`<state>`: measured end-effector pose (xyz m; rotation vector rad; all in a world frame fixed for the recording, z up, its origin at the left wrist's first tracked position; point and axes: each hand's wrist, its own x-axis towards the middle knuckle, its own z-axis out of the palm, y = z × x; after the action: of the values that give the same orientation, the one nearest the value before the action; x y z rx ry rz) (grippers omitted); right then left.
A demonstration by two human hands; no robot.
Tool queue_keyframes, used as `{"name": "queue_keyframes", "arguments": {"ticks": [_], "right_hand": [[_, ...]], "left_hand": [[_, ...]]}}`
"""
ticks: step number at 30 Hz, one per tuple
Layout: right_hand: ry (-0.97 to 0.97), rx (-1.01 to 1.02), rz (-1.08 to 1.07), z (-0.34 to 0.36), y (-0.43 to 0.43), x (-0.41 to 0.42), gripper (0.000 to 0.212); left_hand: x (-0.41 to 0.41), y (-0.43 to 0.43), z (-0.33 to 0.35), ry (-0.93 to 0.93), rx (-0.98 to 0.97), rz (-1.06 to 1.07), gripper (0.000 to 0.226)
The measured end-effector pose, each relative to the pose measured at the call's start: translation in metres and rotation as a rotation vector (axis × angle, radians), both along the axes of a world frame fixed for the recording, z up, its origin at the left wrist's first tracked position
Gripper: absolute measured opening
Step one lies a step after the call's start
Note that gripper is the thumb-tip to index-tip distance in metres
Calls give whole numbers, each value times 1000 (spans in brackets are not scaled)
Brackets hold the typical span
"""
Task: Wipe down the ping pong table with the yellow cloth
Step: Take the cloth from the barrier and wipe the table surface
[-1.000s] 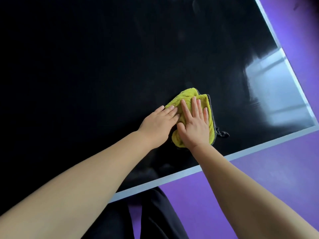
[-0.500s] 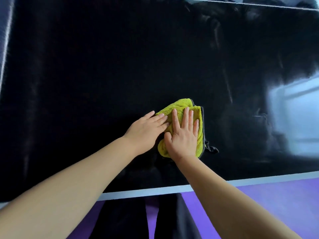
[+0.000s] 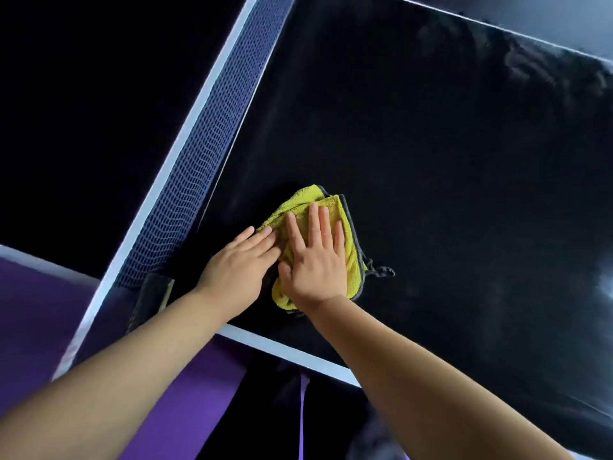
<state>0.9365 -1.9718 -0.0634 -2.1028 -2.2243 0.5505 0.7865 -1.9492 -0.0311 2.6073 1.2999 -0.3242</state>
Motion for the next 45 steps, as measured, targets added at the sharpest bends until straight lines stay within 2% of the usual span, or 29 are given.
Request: {"name": "queue_keyframes", "arguments": {"ticks": [9,13,17,21,28,39,45], "right_hand": [[-46,-44,319,1,49,-83,71],[-69,-47,471,3,65,-72,76],[-14,-21,491,0,67,-44,75],[24,19,380,-4,60,18,73],[57,19,92,-2,30,178,79],[2,46,-346,-7,-38,402,76],[-10,64,-569,-8,-79,495,74]], "left_hand": [[-69,-12,-6,45,84,325,48],[-69,-12,-11,11,112,383,40],[-47,-10,-11,1,92,354,40],[11,-1,-9,-48,73,290,51],[167,12,-5,-44,-32,73,58],[404,7,-9,-97,-86,-289,53],[512,-8,-20,-133,-108,-460,52]]}}
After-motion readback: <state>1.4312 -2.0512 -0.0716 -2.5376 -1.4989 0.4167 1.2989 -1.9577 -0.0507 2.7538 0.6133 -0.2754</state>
